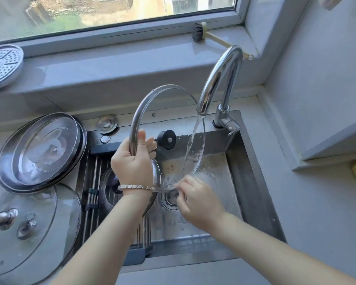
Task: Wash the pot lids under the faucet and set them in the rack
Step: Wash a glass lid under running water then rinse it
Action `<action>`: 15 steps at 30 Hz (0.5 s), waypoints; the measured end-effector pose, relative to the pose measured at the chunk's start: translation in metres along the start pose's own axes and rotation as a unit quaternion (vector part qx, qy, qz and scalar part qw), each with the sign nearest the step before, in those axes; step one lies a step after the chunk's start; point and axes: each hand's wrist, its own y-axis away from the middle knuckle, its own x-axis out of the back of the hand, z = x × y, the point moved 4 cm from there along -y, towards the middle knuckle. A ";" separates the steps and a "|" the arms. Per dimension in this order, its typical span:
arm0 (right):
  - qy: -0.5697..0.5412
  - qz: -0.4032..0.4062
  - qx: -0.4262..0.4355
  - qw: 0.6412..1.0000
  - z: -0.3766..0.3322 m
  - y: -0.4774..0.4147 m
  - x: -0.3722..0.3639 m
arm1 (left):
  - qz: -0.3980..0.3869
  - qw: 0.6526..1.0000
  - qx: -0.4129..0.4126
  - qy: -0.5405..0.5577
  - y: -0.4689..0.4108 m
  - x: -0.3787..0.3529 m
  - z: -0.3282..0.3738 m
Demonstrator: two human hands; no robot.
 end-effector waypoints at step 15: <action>-0.068 -0.059 0.106 0.990 0.004 -0.006 0.008 | -0.024 0.996 -0.006 0.082 0.017 -0.007 -0.004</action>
